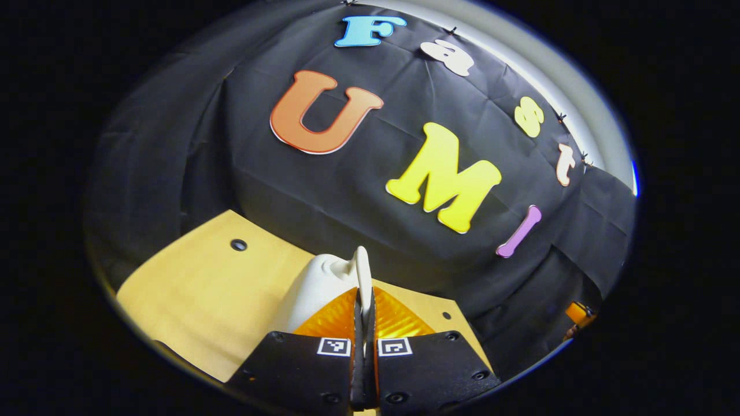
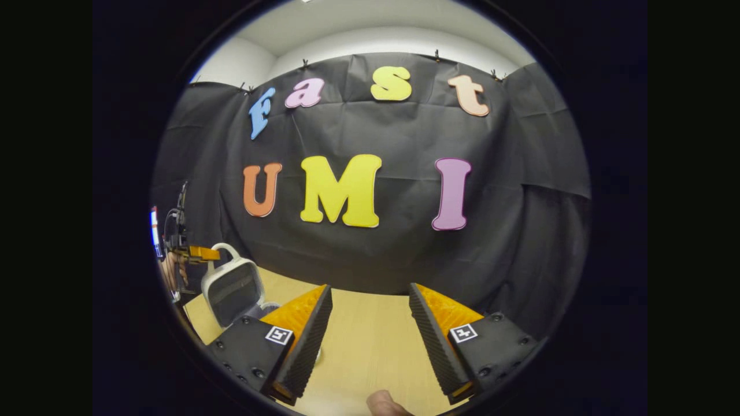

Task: First open the suitcase, pack the skin care products into it, and then close the suitcase.

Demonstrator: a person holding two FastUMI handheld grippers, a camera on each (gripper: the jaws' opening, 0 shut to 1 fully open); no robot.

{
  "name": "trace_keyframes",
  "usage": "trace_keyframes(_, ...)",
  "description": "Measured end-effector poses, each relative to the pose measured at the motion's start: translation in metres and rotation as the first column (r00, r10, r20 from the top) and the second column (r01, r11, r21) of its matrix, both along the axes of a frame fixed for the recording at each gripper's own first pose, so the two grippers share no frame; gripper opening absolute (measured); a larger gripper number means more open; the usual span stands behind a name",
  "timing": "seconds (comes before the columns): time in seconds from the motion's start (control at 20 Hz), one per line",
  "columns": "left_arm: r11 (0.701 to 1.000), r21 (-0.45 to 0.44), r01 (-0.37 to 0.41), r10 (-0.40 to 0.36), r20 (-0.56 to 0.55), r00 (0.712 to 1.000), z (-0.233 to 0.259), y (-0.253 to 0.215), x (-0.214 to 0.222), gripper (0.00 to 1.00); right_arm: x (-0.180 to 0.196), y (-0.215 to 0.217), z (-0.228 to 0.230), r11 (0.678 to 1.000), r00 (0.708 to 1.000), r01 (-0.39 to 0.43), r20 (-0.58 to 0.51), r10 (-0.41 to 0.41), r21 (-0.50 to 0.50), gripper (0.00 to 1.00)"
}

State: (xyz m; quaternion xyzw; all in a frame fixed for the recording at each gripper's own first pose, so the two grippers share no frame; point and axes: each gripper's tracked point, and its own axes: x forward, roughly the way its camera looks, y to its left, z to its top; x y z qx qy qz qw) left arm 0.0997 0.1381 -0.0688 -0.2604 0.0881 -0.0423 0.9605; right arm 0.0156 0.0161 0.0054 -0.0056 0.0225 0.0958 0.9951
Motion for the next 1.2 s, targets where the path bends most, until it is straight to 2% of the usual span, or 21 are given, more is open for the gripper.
trace_keyframes(0.1, 1.000, -0.014, 0.026, -0.026, -0.012, 1.000, -0.005, -0.032, 0.000, 0.03, 0.002, -0.006, -0.003, 1.000, 1.000, 0.000, -0.010, 0.000, 0.004, 0.80)
trace_keyframes(0.2, 0.999, 0.009, 0.045, -0.044, -0.024, 0.999, -0.017, -0.065, 0.001, 0.04, 0.002, -0.012, -0.008, 1.000, 1.000, 0.001, -0.026, -0.001, 0.013, 0.80)
trace_keyframes(0.55, 0.975, 0.201, 0.096, -0.070, -0.131, 0.989, -0.069, -0.159, 0.027, 0.04, 0.005, -0.044, -0.029, 1.000, 0.998, 0.000, -0.067, -0.002, -0.028, 0.80)
trace_keyframes(0.9, 0.911, 0.376, 0.172, -0.067, -0.277, 0.959, -0.138, -0.212, 0.036, 0.04, 0.005, -0.076, -0.053, 0.998, 0.993, 0.029, -0.117, -0.034, -0.048, 0.80)
trace_keyframes(1.2, 0.875, 0.447, 0.186, -0.031, -0.333, 0.942, -0.181, -0.231, 0.043, 0.04, 0.005, -0.093, -0.069, 0.997, 0.985, 0.059, -0.159, -0.066, -0.049, 0.80)
